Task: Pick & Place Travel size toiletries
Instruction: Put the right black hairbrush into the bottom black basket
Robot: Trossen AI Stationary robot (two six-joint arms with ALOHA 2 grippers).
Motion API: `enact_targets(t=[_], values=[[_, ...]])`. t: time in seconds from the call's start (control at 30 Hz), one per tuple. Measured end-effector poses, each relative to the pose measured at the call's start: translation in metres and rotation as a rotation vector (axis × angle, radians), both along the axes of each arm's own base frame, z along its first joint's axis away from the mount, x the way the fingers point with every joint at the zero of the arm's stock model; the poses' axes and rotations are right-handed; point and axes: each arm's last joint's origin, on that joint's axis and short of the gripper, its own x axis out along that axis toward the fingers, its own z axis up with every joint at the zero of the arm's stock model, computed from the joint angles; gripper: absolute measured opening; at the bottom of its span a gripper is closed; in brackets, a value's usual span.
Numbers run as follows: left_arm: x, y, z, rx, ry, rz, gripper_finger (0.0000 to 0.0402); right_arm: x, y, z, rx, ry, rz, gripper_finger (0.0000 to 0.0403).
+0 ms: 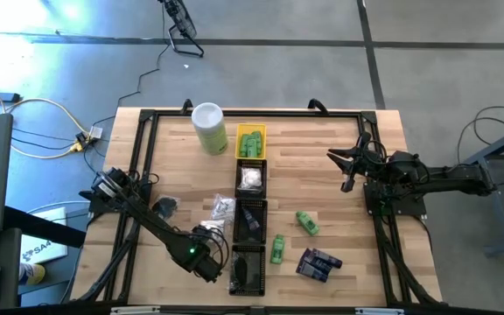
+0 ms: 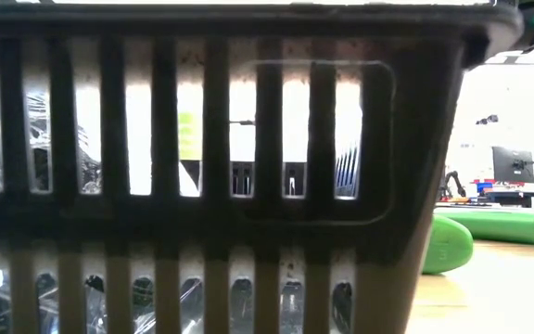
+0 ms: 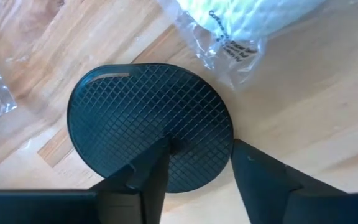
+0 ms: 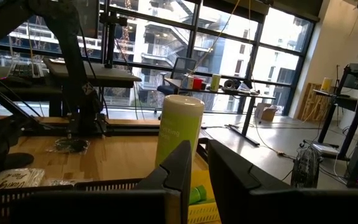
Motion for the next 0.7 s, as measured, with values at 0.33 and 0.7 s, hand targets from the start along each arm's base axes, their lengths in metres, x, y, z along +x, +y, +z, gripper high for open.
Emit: enact_targets(t=[0.33, 0.7], values=[[0.0010, -0.0008, -0.0002, -0.008, -0.010, 0.000, 0.0103, 0.0000, 0.0000, 0.0000, 0.000, 0.000, 0.000, 0.0046], [0.0037, -0.0029, 0.0042, -0.022, -0.027, -0.008, 0.0024, 0.0000, 0.0000, 0.0000, 0.000, 0.000, 0.000, 0.0046]])
